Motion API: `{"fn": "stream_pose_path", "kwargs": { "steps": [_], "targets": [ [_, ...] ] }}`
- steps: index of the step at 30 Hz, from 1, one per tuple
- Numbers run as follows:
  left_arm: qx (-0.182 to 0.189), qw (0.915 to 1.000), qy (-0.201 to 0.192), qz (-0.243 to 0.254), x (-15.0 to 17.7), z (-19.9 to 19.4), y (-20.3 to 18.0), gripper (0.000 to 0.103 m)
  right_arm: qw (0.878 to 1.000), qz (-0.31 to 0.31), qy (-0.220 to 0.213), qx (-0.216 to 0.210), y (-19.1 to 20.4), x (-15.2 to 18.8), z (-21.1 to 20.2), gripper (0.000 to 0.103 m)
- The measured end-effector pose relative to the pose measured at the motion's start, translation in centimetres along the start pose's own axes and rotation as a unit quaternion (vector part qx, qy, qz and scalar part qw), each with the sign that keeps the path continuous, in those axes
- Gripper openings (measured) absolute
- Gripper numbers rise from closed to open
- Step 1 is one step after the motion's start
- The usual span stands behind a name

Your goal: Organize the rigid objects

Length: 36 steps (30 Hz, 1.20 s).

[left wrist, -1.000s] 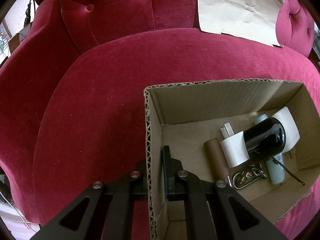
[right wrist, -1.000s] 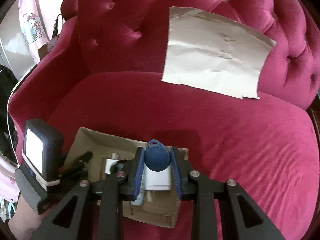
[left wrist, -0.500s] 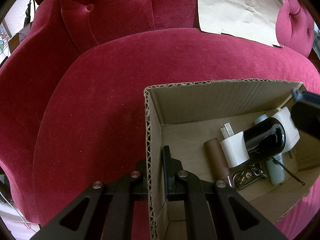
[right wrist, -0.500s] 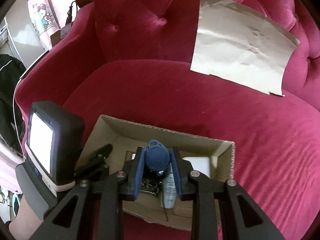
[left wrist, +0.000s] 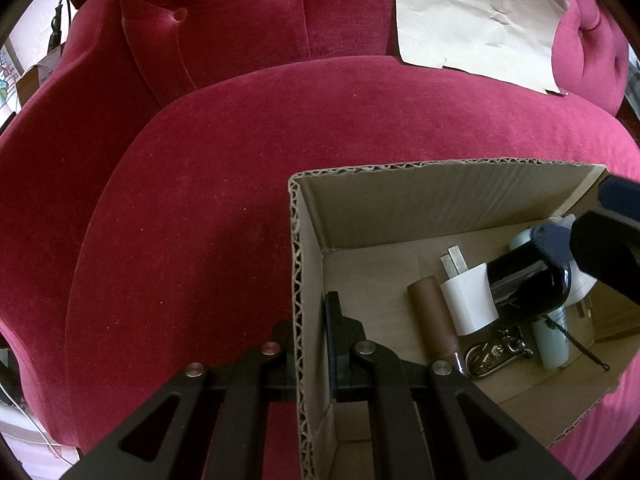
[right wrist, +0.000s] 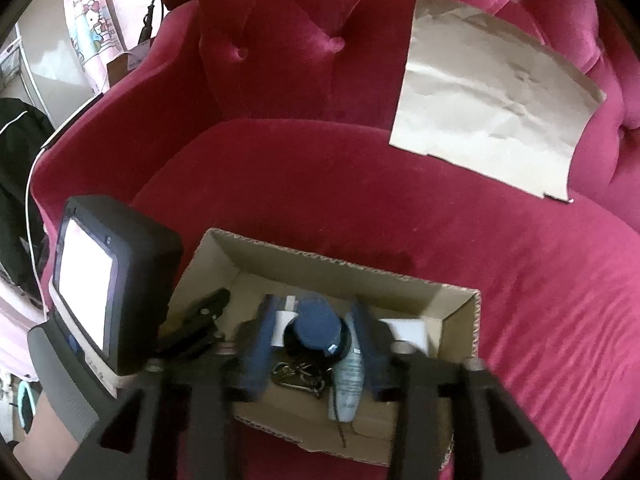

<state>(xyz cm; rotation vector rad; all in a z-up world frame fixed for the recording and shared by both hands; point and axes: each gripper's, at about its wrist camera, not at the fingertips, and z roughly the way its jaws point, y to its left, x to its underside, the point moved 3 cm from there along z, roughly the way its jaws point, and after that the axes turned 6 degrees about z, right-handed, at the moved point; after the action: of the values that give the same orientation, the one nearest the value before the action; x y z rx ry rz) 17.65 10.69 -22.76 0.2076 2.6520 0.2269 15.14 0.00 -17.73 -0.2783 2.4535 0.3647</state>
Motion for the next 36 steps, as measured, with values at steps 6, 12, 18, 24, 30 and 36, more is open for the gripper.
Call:
{"fn": "stream_pose_path", "kwargs": {
  "steps": [6, 12, 18, 24, 30, 36],
  "targets": [
    [0.000, 1.0000, 0.000, 0.000, 0.0, 0.0, 0.0, 0.007, 1.000, 0.001, -0.008, 0.025, -0.6, -0.3, -0.1, 0.099],
    [0.000, 1.0000, 0.000, 0.000, 0.0, 0.0, -0.1, 0.007, 0.999, 0.002, -0.003, 0.037, -1.2, -0.3, 0.0, 0.103],
    [0.001, 1.0000, 0.000, 0.000, 0.0, 0.0, -0.1, 0.007, 0.999, 0.006, -0.002, 0.037, -1.4, -0.4, 0.0, 0.103],
    [0.003, 1.0000, 0.000, -0.002, 0.0, 0.0, 0.0, 0.007, 0.999, 0.014, 0.001, 0.036, -2.1, -0.3, 0.1, 0.103],
    [0.004, 1.0000, 0.000, -0.002, -0.1, 0.0, 0.1, 0.007, 0.999, 0.020, -0.001, 0.044, -3.0, -0.4, -0.1, 0.103],
    [0.003, 1.0000, 0.003, -0.004, -0.1, 0.0, 0.1, 0.007, 0.998, 0.035, 0.003, 0.047, -3.7, -0.2, 0.1, 0.103]
  ]
}}
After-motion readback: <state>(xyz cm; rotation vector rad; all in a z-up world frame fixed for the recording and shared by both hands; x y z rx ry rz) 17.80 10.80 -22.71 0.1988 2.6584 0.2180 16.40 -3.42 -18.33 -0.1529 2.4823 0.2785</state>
